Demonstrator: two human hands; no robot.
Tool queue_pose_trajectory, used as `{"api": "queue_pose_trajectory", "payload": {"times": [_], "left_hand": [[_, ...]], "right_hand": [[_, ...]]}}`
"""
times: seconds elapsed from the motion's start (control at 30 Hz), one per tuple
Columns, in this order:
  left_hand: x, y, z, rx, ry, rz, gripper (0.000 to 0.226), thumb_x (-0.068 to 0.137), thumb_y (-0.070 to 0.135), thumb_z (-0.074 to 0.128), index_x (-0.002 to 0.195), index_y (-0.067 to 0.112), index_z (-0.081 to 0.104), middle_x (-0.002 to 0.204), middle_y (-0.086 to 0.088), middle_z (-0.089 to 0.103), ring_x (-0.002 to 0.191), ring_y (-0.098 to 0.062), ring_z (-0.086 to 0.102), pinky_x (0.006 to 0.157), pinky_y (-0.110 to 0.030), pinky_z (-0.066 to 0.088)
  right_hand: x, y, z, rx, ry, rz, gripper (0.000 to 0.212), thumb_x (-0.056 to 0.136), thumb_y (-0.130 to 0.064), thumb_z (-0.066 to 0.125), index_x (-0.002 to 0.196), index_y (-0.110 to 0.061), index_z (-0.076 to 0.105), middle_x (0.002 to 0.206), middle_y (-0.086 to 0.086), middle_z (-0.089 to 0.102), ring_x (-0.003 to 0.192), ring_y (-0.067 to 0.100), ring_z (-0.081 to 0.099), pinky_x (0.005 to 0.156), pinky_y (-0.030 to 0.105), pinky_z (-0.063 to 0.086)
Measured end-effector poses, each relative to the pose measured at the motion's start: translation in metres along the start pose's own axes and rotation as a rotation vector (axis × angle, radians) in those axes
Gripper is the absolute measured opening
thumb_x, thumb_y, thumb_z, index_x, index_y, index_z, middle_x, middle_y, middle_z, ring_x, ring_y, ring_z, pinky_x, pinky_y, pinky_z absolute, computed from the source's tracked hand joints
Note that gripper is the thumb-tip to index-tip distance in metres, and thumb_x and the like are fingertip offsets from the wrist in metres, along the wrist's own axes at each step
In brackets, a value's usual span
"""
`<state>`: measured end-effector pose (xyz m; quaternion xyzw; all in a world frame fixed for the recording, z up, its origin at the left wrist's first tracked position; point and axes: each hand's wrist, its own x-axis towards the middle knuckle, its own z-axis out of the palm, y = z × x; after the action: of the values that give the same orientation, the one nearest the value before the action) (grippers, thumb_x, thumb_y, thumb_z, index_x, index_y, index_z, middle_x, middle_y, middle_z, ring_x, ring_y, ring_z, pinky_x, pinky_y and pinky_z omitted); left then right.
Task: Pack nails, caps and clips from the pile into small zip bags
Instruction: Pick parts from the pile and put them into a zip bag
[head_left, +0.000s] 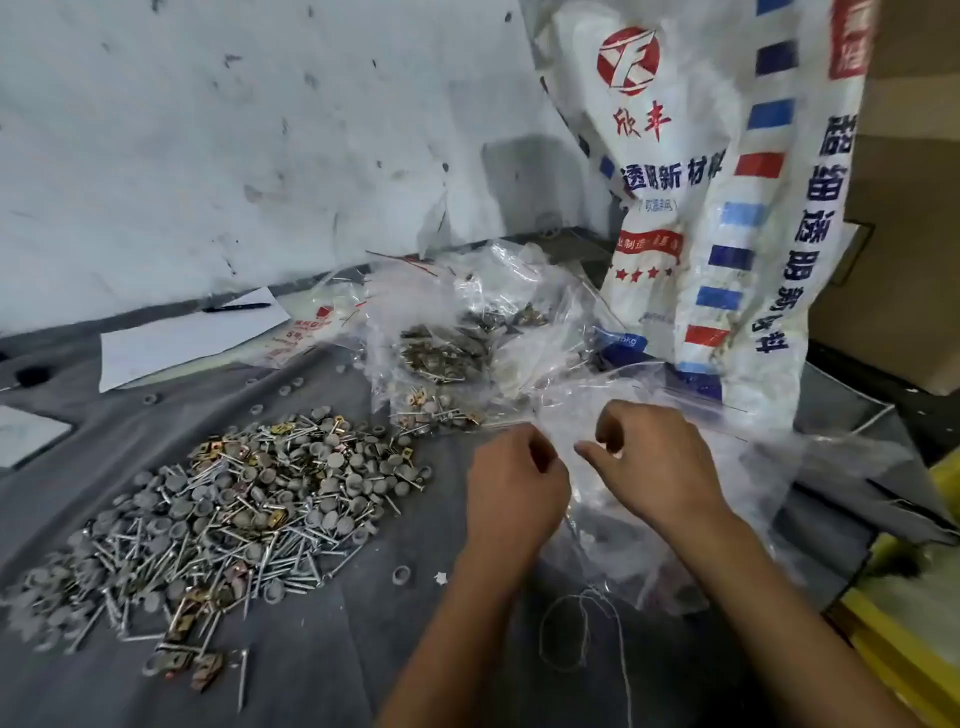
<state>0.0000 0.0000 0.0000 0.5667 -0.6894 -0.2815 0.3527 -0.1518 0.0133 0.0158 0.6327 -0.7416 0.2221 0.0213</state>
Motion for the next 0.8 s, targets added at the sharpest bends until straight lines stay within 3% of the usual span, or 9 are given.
{"api": "queue_pose_trajectory", "payload": {"times": [0.13, 0.23, 0.3, 0.37, 0.5, 0.63, 0.73, 0.8], "left_hand": [[0.032, 0.005, 0.017, -0.010, 0.043, -0.118, 0.017, 0.085, 0.007, 0.061, 0.093, 0.019, 0.054, 0.080, 0.012, 0.053, 0.071, -0.004, 0.048, 0.051, -0.011, 0.031], [0.044, 0.006, 0.032, -0.100, 0.010, -0.163, 0.024, 0.082, 0.003, 0.063, 0.099, 0.015, 0.053, 0.079, 0.013, 0.048, 0.070, -0.004, 0.046, 0.050, -0.007, 0.036], [0.046, 0.007, 0.036, -0.135, 0.004, -0.193, 0.026, 0.081, 0.007, 0.068, 0.102, 0.013, 0.053, 0.082, 0.009, 0.051, 0.073, -0.007, 0.049, 0.050, -0.012, 0.035], [0.048, 0.006, 0.040, -0.135, -0.016, -0.214, 0.027, 0.084, 0.014, 0.068, 0.106, 0.010, 0.053, 0.089, 0.004, 0.054, 0.084, -0.017, 0.052, 0.060, -0.023, 0.035], [0.049, 0.001, 0.040, -0.161, -0.043, -0.215, 0.024, 0.083, 0.009, 0.063, 0.106, 0.009, 0.055, 0.101, -0.004, 0.062, 0.093, -0.022, 0.057, 0.061, -0.024, 0.037], [0.050, -0.003, 0.032, -0.210, -0.031, -0.205, 0.016, 0.086, 0.012, 0.065, 0.101, 0.015, 0.059, 0.093, 0.001, 0.065, 0.088, -0.021, 0.064, 0.065, -0.029, 0.047], [0.046, -0.002, 0.021, -0.405, -0.016, -0.185, 0.012, 0.094, 0.020, 0.067, 0.099, 0.022, 0.056, 0.094, -0.003, 0.067, 0.083, -0.025, 0.070, 0.070, -0.038, 0.057], [0.043, -0.002, 0.007, -0.568, 0.005, -0.184, 0.012, 0.100, 0.026, 0.064, 0.103, 0.023, 0.053, 0.099, -0.007, 0.068, 0.075, -0.021, 0.071, 0.067, -0.035, 0.059]], "right_hand": [[0.024, -0.005, 0.026, -0.089, -0.147, 0.158, 0.072, 0.081, -0.064, 0.072, 0.129, -0.016, 0.049, 0.128, 0.012, 0.049, 0.106, 0.034, 0.061, 0.079, 0.041, 0.052], [0.029, -0.005, 0.041, -0.109, -0.169, 0.138, 0.042, 0.091, -0.040, 0.066, 0.121, -0.013, 0.056, 0.123, 0.013, 0.050, 0.098, 0.034, 0.062, 0.075, 0.038, 0.050], [0.032, -0.003, 0.043, -0.080, -0.125, 0.100, 0.023, 0.091, -0.024, 0.063, 0.112, -0.017, 0.063, 0.111, 0.009, 0.053, 0.091, 0.032, 0.062, 0.069, 0.034, 0.045], [0.034, -0.004, 0.043, -0.059, -0.127, 0.092, 0.019, 0.091, -0.017, 0.060, 0.109, -0.019, 0.066, 0.107, 0.007, 0.054, 0.089, 0.032, 0.061, 0.068, 0.033, 0.042], [0.035, 0.000, 0.045, 0.015, -0.161, 0.078, 0.022, 0.090, -0.021, 0.063, 0.111, -0.018, 0.069, 0.110, 0.010, 0.056, 0.094, 0.033, 0.062, 0.076, 0.035, 0.049], [0.038, 0.007, 0.036, 0.146, -0.117, 0.079, 0.017, 0.092, -0.025, 0.069, 0.103, -0.016, 0.077, 0.107, 0.009, 0.071, 0.098, 0.030, 0.066, 0.083, 0.033, 0.052], [0.038, 0.004, 0.024, 0.196, -0.007, 0.093, 0.014, 0.096, -0.024, 0.066, 0.098, -0.020, 0.079, 0.099, 0.003, 0.077, 0.091, 0.026, 0.070, 0.082, 0.037, 0.057], [0.039, -0.007, 0.014, 0.286, 0.095, 0.096, 0.014, 0.097, -0.025, 0.065, 0.093, -0.020, 0.078, 0.092, 0.000, 0.077, 0.085, 0.023, 0.070, 0.078, 0.036, 0.056]]}}
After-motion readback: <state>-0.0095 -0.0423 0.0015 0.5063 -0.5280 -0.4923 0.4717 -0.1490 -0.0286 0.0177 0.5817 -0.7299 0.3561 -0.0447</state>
